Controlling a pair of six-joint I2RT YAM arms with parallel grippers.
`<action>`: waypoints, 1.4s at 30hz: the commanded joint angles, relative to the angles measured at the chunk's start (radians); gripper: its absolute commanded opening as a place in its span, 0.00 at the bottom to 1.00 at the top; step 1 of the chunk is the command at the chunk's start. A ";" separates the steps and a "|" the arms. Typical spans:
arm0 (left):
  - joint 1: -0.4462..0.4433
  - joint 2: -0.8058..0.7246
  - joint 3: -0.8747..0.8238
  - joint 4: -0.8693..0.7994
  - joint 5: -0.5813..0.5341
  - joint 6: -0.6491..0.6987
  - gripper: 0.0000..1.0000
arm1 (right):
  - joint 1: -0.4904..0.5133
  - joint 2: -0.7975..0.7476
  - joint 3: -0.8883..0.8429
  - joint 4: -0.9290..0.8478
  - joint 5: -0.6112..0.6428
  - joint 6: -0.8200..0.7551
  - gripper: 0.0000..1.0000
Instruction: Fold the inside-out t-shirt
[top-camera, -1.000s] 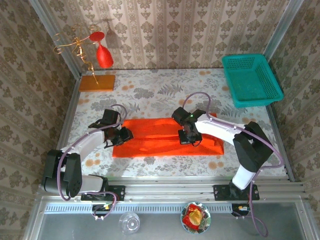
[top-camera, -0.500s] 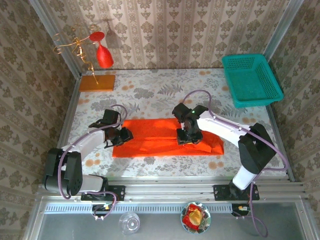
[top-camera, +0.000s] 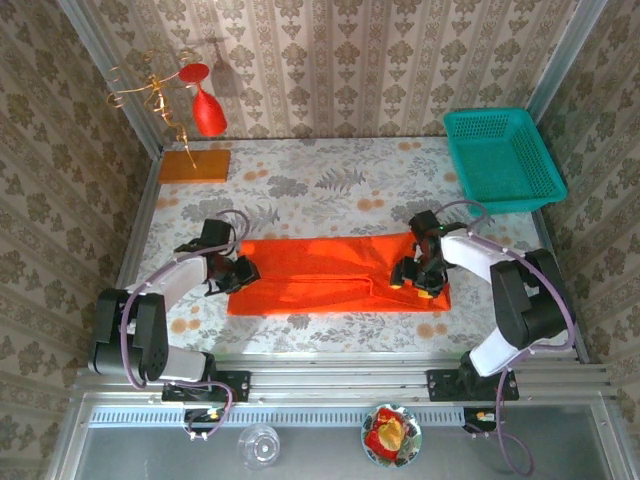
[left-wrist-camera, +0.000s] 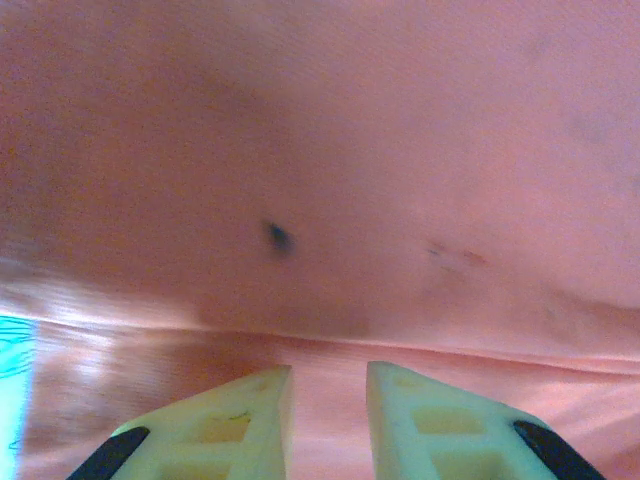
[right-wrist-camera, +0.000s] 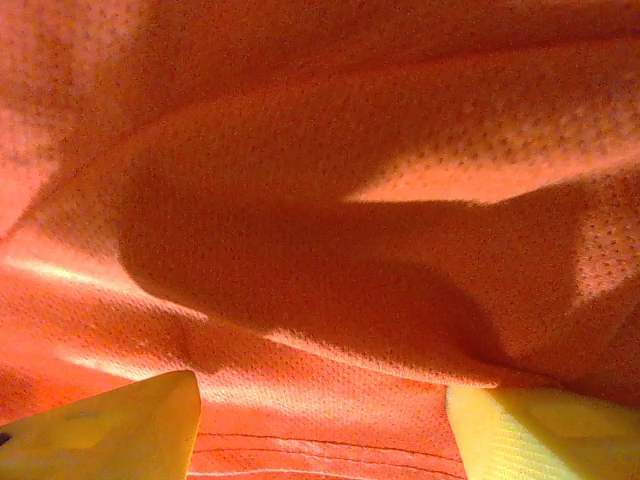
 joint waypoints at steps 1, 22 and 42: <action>0.032 -0.012 -0.005 -0.044 -0.013 0.052 0.27 | -0.028 -0.058 0.003 -0.006 0.071 -0.012 0.70; 0.040 -0.123 -0.113 -0.084 0.003 0.031 0.04 | -0.251 0.044 0.247 0.003 0.051 -0.208 0.60; 0.065 -0.046 -0.116 -0.091 -0.105 0.009 0.02 | -0.282 0.234 0.409 0.024 0.052 -0.260 0.09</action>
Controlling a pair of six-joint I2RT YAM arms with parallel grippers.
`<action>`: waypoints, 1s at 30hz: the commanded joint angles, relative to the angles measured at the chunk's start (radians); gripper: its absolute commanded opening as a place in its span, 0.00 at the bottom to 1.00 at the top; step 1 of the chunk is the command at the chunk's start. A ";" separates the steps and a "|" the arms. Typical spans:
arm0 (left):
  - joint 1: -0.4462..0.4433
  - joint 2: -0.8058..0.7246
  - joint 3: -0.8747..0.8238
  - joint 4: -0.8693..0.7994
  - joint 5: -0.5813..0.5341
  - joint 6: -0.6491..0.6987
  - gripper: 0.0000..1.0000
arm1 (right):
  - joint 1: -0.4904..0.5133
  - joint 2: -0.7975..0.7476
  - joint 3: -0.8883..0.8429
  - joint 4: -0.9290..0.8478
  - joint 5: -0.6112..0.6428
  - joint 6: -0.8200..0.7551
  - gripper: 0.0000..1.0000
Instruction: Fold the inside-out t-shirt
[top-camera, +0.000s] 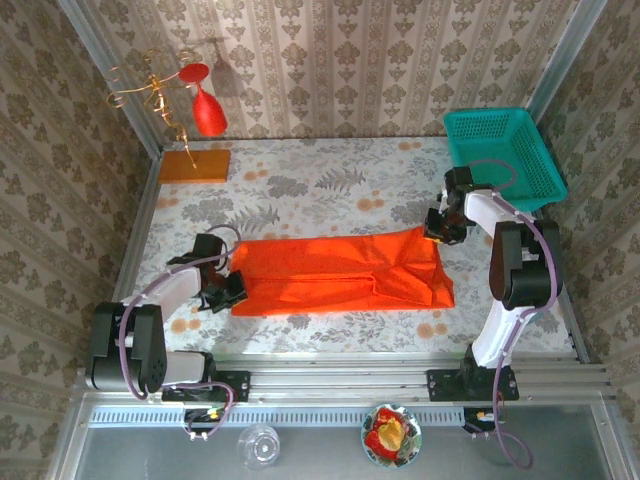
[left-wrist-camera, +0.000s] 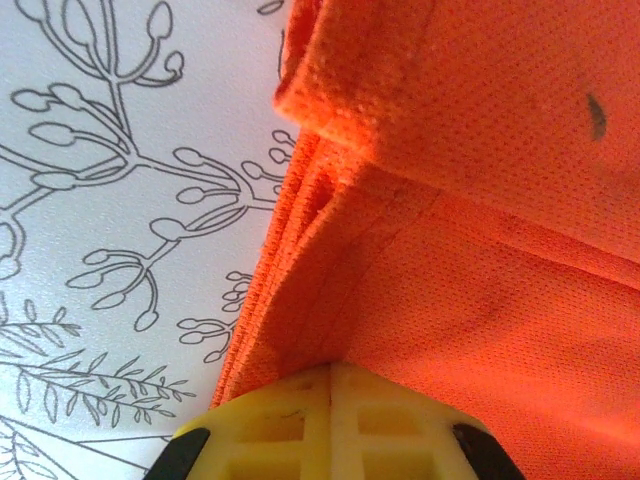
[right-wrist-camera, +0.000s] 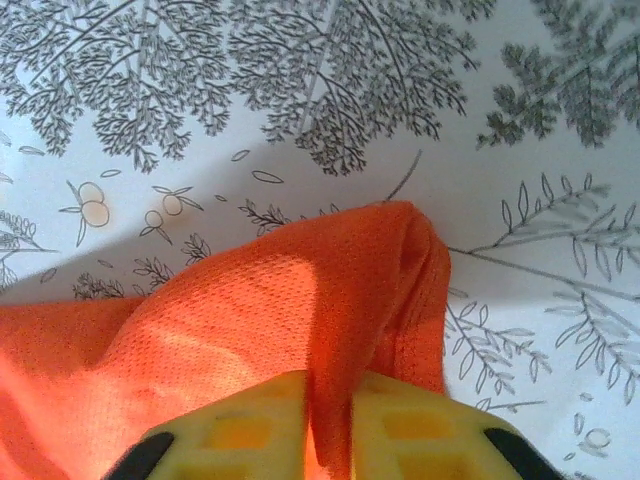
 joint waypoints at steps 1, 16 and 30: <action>0.009 0.023 -0.010 -0.012 -0.066 -0.016 0.02 | -0.005 -0.024 0.041 -0.023 0.029 -0.009 0.05; 0.018 0.009 -0.001 -0.021 -0.057 -0.013 0.04 | -0.011 0.074 0.125 -0.093 0.093 -0.001 0.20; 0.015 -0.148 0.145 -0.100 -0.024 -0.020 0.11 | 0.218 -0.259 -0.078 -0.156 0.031 0.099 0.34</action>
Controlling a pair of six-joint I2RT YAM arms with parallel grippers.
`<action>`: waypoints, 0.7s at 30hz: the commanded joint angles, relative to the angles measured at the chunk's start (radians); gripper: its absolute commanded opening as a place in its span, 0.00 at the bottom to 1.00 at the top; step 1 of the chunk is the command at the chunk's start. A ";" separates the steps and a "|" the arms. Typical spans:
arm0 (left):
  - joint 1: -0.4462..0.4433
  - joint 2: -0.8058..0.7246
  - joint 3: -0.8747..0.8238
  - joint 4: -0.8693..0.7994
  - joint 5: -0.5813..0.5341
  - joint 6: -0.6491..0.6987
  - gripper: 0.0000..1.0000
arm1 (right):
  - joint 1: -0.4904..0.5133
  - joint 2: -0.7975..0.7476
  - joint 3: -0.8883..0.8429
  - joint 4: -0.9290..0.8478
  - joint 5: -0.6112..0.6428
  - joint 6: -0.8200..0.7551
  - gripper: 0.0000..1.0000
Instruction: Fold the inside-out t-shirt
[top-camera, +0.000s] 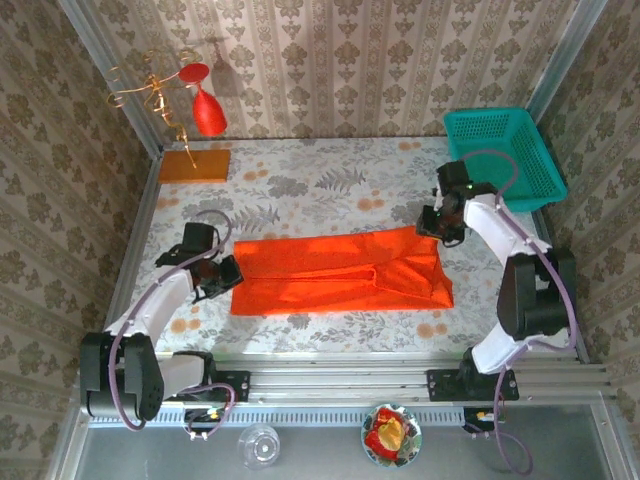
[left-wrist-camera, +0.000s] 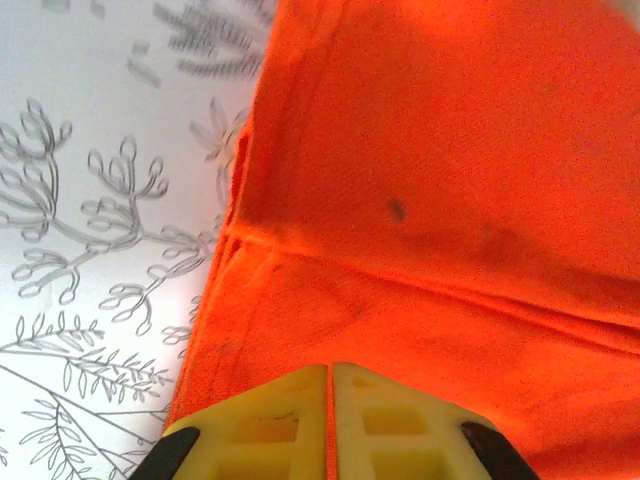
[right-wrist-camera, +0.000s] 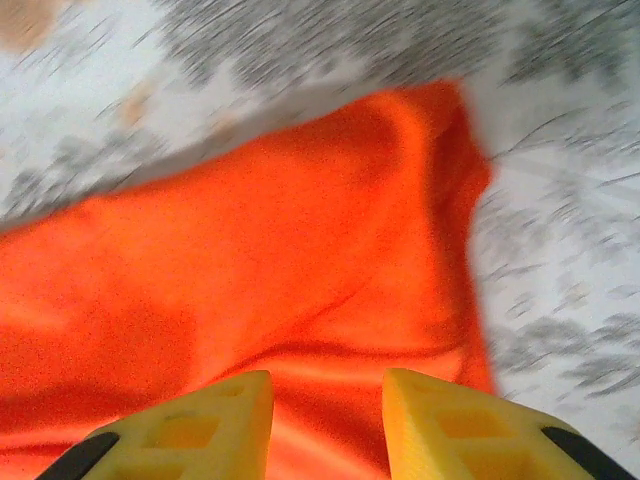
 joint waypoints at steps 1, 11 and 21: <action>0.007 0.006 0.054 -0.042 -0.011 -0.002 0.10 | 0.107 -0.030 -0.047 -0.049 -0.039 0.057 0.33; 0.011 0.128 0.148 -0.003 -0.045 0.032 0.05 | 0.331 0.075 -0.002 -0.018 -0.079 0.116 0.15; 0.017 0.210 0.166 0.031 -0.020 0.041 0.04 | 0.359 0.200 -0.116 0.013 -0.055 0.126 0.11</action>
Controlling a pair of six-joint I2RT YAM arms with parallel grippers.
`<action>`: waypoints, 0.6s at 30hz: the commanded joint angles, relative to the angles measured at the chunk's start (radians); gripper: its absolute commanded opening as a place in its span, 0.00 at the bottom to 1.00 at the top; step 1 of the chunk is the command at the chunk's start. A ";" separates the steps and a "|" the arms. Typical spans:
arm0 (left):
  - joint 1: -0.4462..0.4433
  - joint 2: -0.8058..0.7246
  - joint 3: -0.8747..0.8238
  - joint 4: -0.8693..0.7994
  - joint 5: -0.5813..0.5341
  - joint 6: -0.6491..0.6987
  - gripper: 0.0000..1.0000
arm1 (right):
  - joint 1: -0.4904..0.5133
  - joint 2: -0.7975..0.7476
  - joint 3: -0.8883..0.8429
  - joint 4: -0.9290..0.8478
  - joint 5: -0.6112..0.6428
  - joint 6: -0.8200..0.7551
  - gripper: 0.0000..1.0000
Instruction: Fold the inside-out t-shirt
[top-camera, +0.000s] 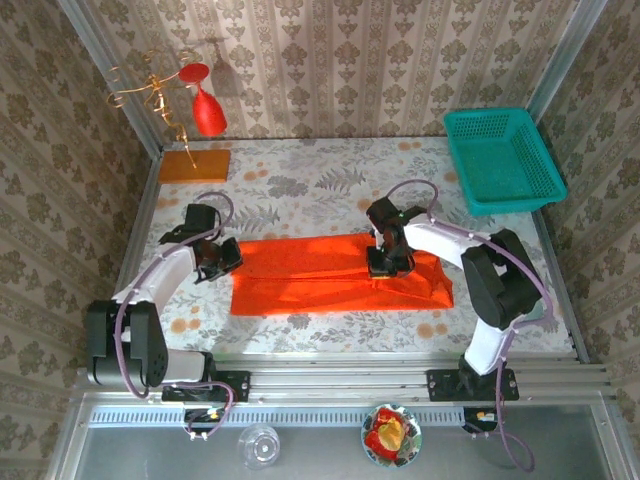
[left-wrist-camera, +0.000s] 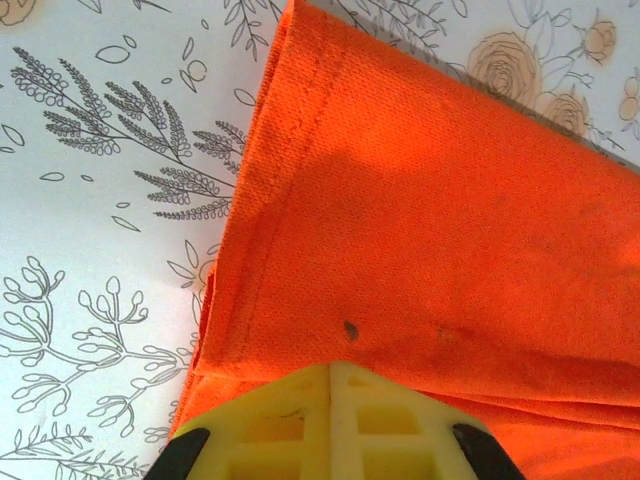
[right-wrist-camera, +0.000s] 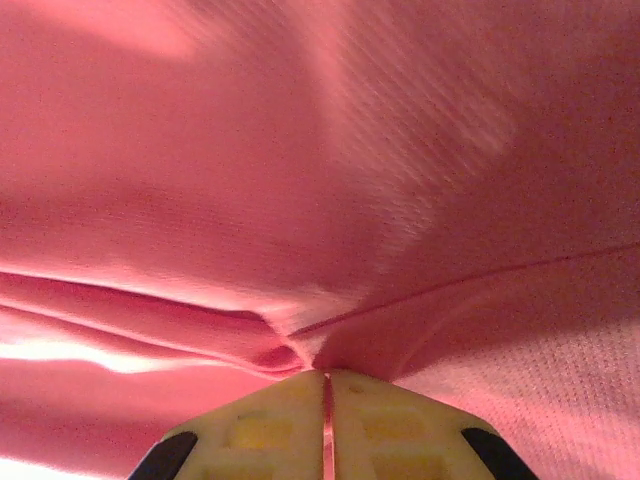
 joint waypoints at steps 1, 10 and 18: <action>0.007 0.038 0.029 0.007 0.012 0.028 0.04 | 0.005 0.021 -0.029 -0.048 0.033 0.010 0.11; 0.007 0.145 0.024 0.069 0.041 0.035 0.03 | 0.007 -0.086 0.050 -0.095 0.008 0.018 0.10; 0.013 0.220 -0.007 0.126 0.044 0.034 0.00 | 0.001 -0.019 0.034 0.043 -0.064 0.064 0.10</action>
